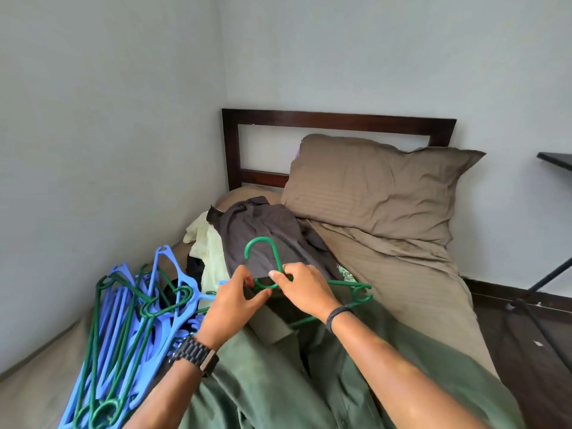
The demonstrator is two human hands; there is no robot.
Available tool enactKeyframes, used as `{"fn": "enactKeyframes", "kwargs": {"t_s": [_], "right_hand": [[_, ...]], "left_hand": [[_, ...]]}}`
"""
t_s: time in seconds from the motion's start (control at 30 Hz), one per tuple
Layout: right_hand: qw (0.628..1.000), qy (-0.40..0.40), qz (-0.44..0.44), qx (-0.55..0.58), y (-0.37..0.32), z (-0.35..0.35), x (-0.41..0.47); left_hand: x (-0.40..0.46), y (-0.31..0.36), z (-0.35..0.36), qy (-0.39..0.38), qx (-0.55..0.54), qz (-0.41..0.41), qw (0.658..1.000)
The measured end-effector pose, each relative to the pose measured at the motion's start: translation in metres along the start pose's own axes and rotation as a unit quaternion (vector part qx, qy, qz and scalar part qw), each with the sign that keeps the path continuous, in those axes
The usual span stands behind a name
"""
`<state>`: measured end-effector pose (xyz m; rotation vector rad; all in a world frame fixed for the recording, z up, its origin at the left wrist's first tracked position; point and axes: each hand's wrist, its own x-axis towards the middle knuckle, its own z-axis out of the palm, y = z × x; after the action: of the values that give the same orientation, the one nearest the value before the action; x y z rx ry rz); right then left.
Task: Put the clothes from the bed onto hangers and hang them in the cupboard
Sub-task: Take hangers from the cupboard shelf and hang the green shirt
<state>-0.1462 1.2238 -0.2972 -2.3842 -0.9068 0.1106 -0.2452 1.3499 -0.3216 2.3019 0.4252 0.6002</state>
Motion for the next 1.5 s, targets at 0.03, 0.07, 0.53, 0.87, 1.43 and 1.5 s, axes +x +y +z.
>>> {"fn": "enactKeyframes", "kwargs": {"t_s": [0.03, 0.07, 0.53, 0.87, 1.43, 1.5], "right_hand": [[1.000, -0.017, -0.010, 0.012, -0.001, 0.001, 0.001], [0.999, -0.035, -0.020, 0.031, 0.001, 0.003, 0.002], [0.984, 0.167, 0.052, 0.032, 0.112, 0.029, -0.069], [0.964, 0.074, 0.203, 0.157, 0.102, 0.045, -0.039], [0.924, 0.315, 0.126, 0.176, 0.112, -0.035, -0.012], [0.928, 0.336, 0.074, 0.146, 0.099, -0.038, -0.015]], "left_hand": [[0.000, -0.004, -0.001, -0.005, 0.008, -0.004, 1.000], [-0.001, -0.008, -0.002, -0.016, 0.014, -0.007, 1.000], [0.006, -0.017, 0.002, -0.037, 0.059, 0.040, 0.997], [0.011, -0.020, -0.007, -0.099, 0.095, 0.057, 0.989], [0.031, -0.004, -0.022, -0.210, 0.256, 0.145, 0.932], [0.031, -0.001, -0.016, -0.169, 0.257, 0.118, 0.944]]}}
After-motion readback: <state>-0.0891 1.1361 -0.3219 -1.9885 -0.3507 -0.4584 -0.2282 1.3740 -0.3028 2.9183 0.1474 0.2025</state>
